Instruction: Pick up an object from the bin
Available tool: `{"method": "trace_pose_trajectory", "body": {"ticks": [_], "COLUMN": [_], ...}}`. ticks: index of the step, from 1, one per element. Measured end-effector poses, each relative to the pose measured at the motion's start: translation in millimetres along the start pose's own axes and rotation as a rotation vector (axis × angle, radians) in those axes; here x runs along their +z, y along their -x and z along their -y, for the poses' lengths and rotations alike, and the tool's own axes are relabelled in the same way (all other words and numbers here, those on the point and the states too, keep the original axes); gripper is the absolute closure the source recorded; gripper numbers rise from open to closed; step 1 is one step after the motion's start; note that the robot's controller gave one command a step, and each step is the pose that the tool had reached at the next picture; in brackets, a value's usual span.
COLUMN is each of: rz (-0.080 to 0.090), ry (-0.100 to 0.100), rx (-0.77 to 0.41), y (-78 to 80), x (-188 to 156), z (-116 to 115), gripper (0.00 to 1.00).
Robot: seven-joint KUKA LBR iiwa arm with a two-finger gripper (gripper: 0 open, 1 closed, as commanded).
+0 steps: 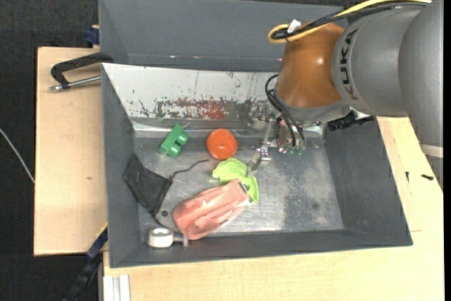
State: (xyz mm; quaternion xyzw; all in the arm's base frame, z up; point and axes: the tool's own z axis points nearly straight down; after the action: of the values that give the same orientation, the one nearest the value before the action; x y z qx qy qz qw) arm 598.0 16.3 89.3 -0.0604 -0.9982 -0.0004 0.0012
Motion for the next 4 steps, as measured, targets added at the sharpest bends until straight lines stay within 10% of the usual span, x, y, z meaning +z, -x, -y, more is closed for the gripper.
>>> {"method": "trace_pose_trajectory", "body": {"ticks": [1,2,3,4], "rz": [0.014,0.003,0.007,0.007], "ry": [0.003,0.002,0.002,0.002], "rx": [0.022,0.331,0.346,0.346], "y": [6.3,-2.9,-1.4,-1.4], "x": [-51.4,11.8,5.6,5.6], "z": [-6.8,6.5,5.1,5.1], "gripper": [0.0,0.0,1.0,1.0]}}
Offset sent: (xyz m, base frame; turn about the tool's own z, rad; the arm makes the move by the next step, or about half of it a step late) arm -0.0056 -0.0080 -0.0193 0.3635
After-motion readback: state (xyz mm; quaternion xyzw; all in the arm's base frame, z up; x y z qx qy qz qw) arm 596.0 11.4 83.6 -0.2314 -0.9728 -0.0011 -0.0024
